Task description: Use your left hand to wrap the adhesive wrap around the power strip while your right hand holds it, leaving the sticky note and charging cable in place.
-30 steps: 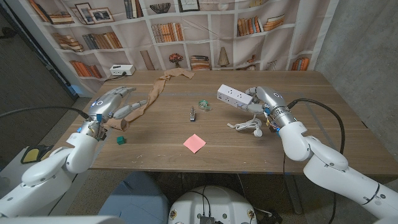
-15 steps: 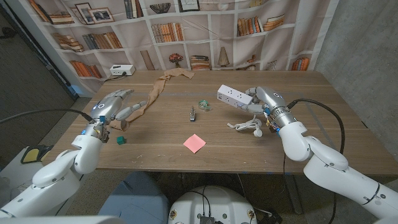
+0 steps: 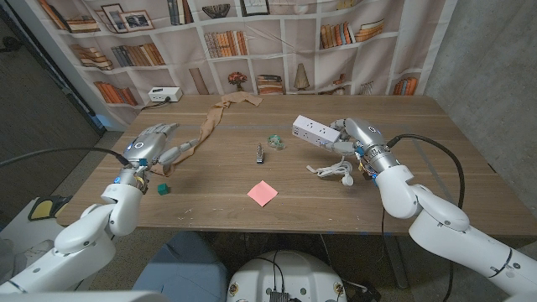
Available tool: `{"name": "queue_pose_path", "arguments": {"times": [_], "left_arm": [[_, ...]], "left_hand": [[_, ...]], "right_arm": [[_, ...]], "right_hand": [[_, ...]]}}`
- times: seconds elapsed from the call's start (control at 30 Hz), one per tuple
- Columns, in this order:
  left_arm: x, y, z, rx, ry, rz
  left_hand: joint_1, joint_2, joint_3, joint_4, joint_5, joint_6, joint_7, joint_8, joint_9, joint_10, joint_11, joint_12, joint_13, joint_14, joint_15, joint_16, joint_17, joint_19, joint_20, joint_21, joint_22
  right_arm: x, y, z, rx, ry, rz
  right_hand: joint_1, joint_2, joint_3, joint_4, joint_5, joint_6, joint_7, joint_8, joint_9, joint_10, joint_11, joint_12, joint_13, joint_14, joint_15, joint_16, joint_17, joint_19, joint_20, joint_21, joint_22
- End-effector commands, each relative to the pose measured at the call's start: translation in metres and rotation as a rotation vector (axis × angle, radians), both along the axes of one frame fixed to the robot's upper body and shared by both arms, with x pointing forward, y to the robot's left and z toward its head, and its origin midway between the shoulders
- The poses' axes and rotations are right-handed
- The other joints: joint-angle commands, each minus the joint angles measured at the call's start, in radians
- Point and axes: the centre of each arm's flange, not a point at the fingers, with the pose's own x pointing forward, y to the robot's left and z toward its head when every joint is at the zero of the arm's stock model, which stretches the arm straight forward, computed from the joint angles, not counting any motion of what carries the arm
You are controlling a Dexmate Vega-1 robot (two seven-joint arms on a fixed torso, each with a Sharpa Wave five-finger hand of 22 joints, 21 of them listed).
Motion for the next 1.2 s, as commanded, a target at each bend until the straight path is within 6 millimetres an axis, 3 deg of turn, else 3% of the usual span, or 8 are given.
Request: {"name": "queue_pose_path", "arguments": {"times": [0.03,0.23,0.47,1.2], "left_arm": [[-0.001,-0.003,-0.005,0.028,0.034,0.06],[0.001,-0.006,-0.007,0.011,0.057,0.1],[0.005,-0.01,-0.009,-0.01,0.096,0.128],[0.021,-0.023,-0.007,-0.141,0.109,0.206]], "left_hand": [[0.029,0.01,0.02,-0.016,-0.01,-0.02,-0.005,-0.001,0.002,-0.025,-0.005,-0.011,0.003,-0.01,0.004,-0.005,0.002,0.013,0.065,0.003,0.005],[0.047,0.016,0.032,-0.029,-0.016,-0.051,-0.012,-0.005,0.002,-0.049,-0.003,-0.02,0.004,-0.015,0.006,-0.004,0.002,0.046,0.085,0.016,0.009],[0.067,0.022,0.045,-0.041,-0.021,-0.084,-0.01,-0.008,0.003,-0.082,0.005,-0.03,0.005,-0.033,0.012,-0.008,0.003,0.061,0.088,0.019,0.011],[0.058,0.011,0.041,-0.04,-0.028,-0.116,-0.017,-0.006,0.003,-0.12,0.007,-0.036,0.008,-0.06,0.019,-0.008,0.006,0.06,0.091,0.015,0.012]], "right_arm": [[0.001,0.002,-0.001,-0.002,0.003,0.002],[0.002,0.003,-0.001,-0.004,0.007,0.003],[0.002,0.004,0.002,0.0,-0.004,0.003],[0.004,0.0,0.001,0.007,0.002,0.001]], "right_hand": [[0.157,0.164,0.026,0.004,0.002,0.079,-0.069,0.001,0.005,0.118,-0.112,0.041,0.086,0.081,-0.138,-0.002,0.004,-0.006,-0.048,0.011,-0.003],[0.156,0.164,0.027,0.005,0.002,0.079,-0.07,0.001,0.005,0.12,-0.112,0.041,0.085,0.082,-0.138,-0.004,0.007,-0.008,-0.048,0.016,-0.006],[0.156,0.163,0.028,0.004,0.002,0.079,-0.07,-0.001,0.006,0.12,-0.109,0.041,0.087,0.082,-0.138,-0.009,0.011,-0.011,-0.048,0.025,-0.011],[0.154,0.163,0.031,0.005,0.002,0.08,-0.07,-0.004,0.008,0.116,-0.11,0.038,0.087,0.086,-0.138,-0.019,0.022,-0.02,-0.051,0.048,-0.026]]}}
